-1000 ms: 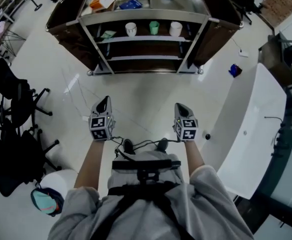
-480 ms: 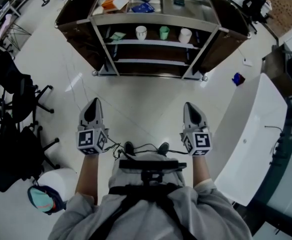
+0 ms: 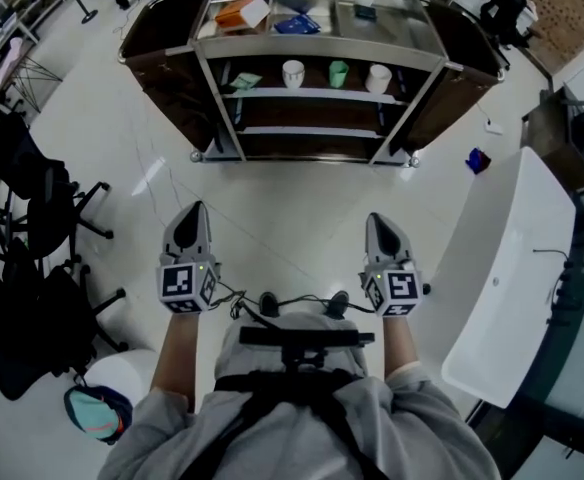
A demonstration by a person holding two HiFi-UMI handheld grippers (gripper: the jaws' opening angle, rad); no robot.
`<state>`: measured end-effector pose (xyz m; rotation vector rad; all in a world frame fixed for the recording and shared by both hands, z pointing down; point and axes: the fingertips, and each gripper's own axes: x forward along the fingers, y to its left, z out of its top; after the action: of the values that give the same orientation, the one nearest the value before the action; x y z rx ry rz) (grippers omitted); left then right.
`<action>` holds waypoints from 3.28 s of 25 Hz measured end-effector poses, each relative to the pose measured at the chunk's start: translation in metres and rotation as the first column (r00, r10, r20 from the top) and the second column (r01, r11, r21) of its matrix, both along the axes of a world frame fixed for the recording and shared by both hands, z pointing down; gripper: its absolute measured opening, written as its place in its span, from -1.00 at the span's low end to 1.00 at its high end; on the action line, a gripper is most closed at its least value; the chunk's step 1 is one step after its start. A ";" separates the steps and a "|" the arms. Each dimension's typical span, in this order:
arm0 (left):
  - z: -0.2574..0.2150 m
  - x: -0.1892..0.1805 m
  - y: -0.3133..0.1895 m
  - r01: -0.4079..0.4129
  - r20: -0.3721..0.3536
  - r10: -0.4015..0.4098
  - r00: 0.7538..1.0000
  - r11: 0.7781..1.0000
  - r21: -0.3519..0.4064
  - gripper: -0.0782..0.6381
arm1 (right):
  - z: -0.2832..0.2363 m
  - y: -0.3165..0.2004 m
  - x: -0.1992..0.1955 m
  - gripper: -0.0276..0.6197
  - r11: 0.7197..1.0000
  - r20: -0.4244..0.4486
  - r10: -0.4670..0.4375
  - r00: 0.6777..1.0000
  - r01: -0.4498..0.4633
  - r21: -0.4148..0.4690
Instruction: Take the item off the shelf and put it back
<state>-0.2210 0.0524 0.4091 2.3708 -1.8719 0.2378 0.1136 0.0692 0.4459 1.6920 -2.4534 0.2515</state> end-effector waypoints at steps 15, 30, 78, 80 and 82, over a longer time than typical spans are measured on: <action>0.010 -0.050 -0.026 -0.117 0.003 0.117 0.993 0.993 0.010 -0.77 | 0.014 -0.021 -0.104 -0.89 1.000 0.007 0.001 1.000 -0.001 -0.014; 0.023 -0.030 -0.102 -0.010 -0.004 0.010 1.000 1.000 -0.013 -0.77 | 0.030 -0.133 -0.107 -0.89 0.991 0.032 -0.108 0.994 0.110 -0.072; 0.091 -0.054 -0.351 -0.091 0.116 0.095 0.989 0.995 -0.038 -0.77 | 0.226 -0.454 -0.279 -0.19 0.883 0.734 0.177 0.656 0.223 -0.413; 0.095 -0.056 -0.358 -0.094 0.118 0.098 0.988 0.995 -0.037 -0.77 | 0.232 -0.465 -0.286 -0.19 0.879 0.739 0.189 0.647 0.225 -0.421; 0.099 -0.058 -0.365 -0.096 0.119 0.100 0.988 0.995 -0.036 -0.77 | 0.238 -0.475 -0.293 -0.19 0.873 0.745 0.204 0.635 0.226 -0.432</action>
<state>-0.2787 -0.3123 0.5078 2.4827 -1.7877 0.4248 -0.1797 -0.4062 0.6836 1.4882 -2.5083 1.7966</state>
